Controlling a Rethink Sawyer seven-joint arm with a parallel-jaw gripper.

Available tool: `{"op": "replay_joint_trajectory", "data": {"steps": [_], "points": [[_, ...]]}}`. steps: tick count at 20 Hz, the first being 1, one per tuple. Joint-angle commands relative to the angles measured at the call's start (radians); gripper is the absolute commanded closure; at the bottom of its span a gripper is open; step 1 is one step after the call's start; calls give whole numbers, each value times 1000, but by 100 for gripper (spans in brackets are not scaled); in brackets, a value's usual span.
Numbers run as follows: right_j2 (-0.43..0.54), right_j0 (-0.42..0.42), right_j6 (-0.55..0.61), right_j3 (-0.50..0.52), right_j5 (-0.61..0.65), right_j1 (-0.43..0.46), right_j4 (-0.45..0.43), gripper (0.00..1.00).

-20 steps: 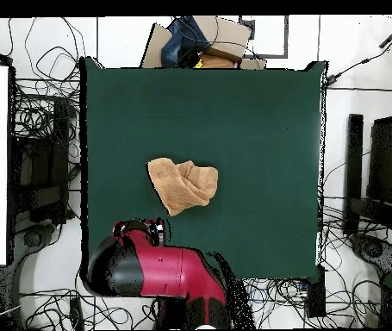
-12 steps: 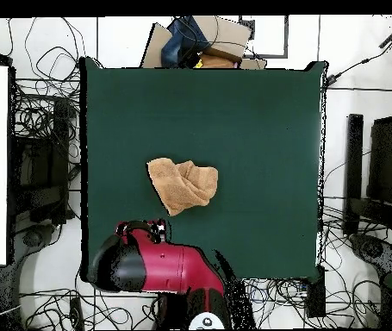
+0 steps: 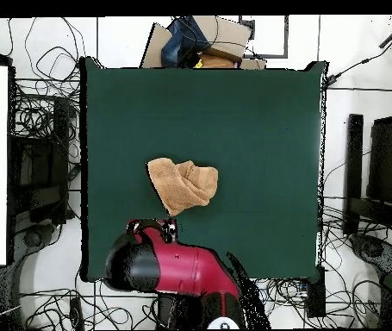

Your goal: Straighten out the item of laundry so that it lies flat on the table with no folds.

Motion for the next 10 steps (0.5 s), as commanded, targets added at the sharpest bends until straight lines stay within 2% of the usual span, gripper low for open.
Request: {"op": "replay_joint_trajectory", "data": {"steps": [1,10], "points": [[72,-47,120,117,-73,-18,-55,0],[44,-16,148,161,-56,-72,-45,0]]}}
